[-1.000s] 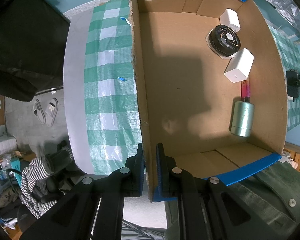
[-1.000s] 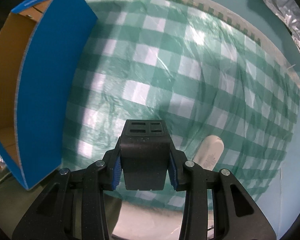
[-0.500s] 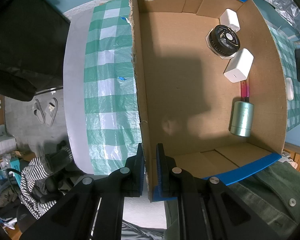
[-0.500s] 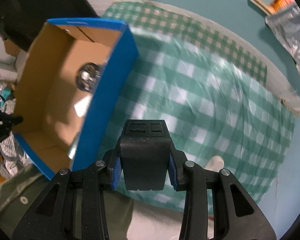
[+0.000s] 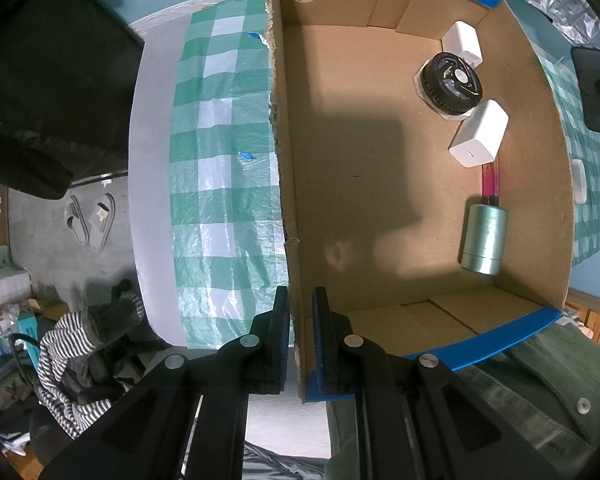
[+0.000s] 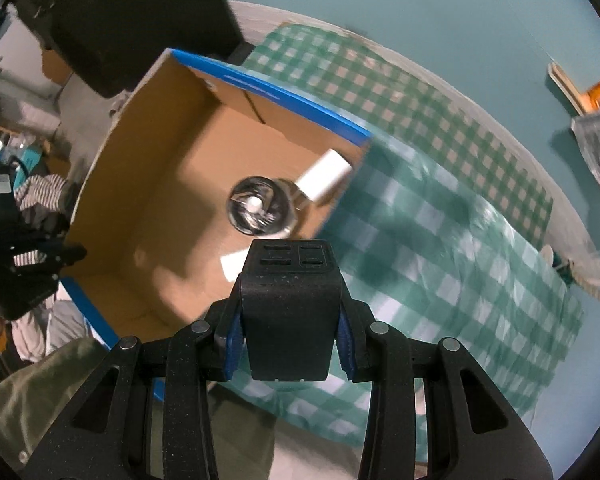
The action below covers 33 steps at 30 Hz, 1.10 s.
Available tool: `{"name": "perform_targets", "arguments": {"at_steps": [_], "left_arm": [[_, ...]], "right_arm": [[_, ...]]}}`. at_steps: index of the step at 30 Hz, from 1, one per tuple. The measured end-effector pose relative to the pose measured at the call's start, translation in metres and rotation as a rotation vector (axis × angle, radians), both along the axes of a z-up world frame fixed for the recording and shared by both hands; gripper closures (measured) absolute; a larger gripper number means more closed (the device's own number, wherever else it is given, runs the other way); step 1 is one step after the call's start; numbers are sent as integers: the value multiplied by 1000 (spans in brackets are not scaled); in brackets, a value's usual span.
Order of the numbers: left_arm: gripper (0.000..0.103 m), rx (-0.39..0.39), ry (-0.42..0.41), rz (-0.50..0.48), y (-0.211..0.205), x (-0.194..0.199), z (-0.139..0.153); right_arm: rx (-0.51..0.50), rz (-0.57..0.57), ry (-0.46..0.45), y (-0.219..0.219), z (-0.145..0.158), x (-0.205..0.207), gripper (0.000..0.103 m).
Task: Organize rigid objects
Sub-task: 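Carry the black adapter over the box with the right gripper, then lower the adapter onto the fan and open the right gripper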
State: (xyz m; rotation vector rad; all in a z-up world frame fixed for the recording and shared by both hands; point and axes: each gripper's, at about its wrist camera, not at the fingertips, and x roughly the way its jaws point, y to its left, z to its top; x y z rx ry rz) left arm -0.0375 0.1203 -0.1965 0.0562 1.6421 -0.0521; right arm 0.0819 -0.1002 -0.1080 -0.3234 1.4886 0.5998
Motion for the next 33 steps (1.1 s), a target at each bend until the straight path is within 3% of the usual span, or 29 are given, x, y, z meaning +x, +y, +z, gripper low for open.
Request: {"name": "perform_targets", "arguments": {"at_steps": [21,33], "left_arm": [[92,-3,-2,16,3,-4,0],[93,-4,-5,9,1,-4,0]], "right_arm": [[-62,85,66,56,-51,-4,66],[22,40,36,52,-27,0,64]]}}
